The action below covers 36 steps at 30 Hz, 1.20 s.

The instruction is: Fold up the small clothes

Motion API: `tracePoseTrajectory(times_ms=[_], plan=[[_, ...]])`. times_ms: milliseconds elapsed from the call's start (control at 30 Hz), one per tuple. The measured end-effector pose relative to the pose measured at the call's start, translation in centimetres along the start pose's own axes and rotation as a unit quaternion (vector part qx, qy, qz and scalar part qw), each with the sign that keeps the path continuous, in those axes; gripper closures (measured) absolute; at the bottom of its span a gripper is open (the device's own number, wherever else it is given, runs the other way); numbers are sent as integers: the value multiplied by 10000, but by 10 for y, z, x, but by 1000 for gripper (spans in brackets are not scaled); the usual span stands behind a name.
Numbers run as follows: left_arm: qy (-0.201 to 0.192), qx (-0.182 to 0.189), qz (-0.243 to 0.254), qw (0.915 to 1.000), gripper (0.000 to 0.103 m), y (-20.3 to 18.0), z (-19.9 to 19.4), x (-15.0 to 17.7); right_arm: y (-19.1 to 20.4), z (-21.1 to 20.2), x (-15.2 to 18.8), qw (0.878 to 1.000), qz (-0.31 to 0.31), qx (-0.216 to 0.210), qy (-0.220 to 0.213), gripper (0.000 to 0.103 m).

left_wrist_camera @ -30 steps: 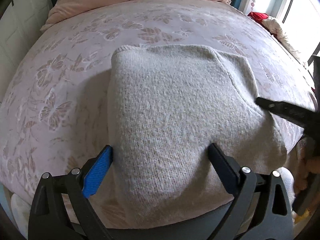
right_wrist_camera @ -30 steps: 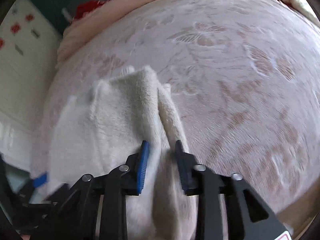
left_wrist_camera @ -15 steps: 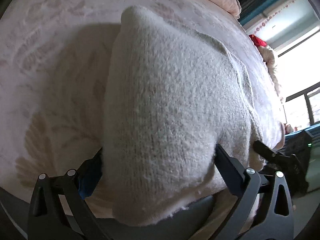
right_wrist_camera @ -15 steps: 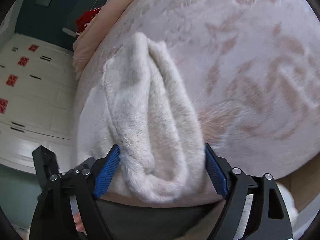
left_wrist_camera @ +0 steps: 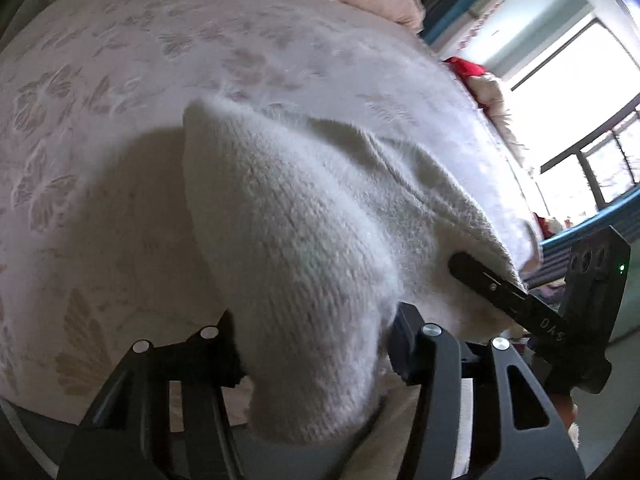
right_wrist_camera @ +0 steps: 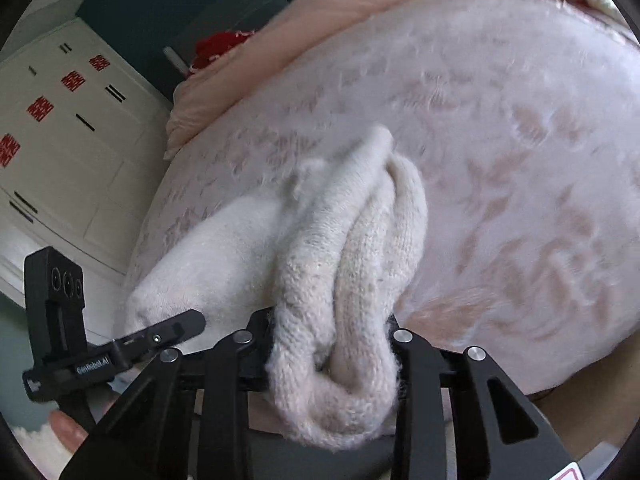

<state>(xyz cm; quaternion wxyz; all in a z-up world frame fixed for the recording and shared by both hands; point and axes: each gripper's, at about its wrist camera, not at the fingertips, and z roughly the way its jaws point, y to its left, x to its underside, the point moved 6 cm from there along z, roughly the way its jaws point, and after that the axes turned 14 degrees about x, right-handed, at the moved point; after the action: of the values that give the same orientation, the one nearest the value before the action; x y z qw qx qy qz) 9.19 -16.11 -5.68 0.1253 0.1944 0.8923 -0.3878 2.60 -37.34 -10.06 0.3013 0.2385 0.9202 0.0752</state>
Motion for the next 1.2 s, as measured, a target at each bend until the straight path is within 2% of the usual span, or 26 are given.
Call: tracePoseTrajectory(times_ms=[33, 100, 133, 167, 200, 267, 367, 433, 467, 500, 533, 567, 600, 700, 867, 1033, 1200], plan=[[61, 18, 23, 10000, 46, 0, 4, 3, -5, -1, 3, 10000, -11, 72, 27, 73], [299, -117, -66, 9995, 27, 10, 23, 14, -22, 16, 16, 9991, 56, 279, 327, 71], [420, -204, -188, 9987, 23, 18, 32, 20, -27, 29, 25, 9978, 106, 357, 544, 67], [529, -336, -386, 9973, 14, 28, 43, 27, -35, 43, 37, 9961, 226, 381, 765, 58], [527, -388, -509, 9966, 8, 35, 48, 32, -38, 47, 42, 9956, 355, 324, 802, 52], [377, -363, -541, 9972, 5, 39, 50, 34, -43, 46, 45, 9951, 620, 253, 731, 40], [404, -264, -504, 9976, 5, 40, 56, 30, -46, 51, 47, 9932, 762, 170, 866, 29], [455, -159, -654, 9967, 5, 44, 63, 29, -50, 58, 45, 9910, 948, 32, 945, 29], [450, -163, -711, 9963, 5, 45, 65, 26, -54, 60, 44, 9899, 1053, -47, 954, 34], [456, -195, -677, 9965, 7, 42, 67, 25, -56, 60, 42, 9893, 1121, -126, 926, 42], [492, -237, -557, 9970, 12, 36, 68, 23, -55, 59, 41, 9892, 1155, -194, 885, 55], [530, -394, -333, 9973, 21, 28, 67, 19, -55, 57, 41, 9891, 1174, -229, 857, 62], [516, -507, -132, 9973, 34, 19, 64, 17, -49, 52, 39, 9901, 1143, -183, 789, 64], [507, -835, 402, 9944, 48, -10, 55, 6, -32, 30, 29, 9942, 955, -39, 495, 68], [246, -843, 805, 9929, 51, -49, 19, -13, -1, -28, 8, 9979, 605, 99, -212, 69], [-101, -715, 1253, 9895, 52, -91, -26, -28, 25, -95, -13, 9947, 317, 168, -960, 69], [-638, -738, 1850, 9779, 52, -138, -69, -42, 47, -151, -29, 9863, 247, 30, -1629, 69]])
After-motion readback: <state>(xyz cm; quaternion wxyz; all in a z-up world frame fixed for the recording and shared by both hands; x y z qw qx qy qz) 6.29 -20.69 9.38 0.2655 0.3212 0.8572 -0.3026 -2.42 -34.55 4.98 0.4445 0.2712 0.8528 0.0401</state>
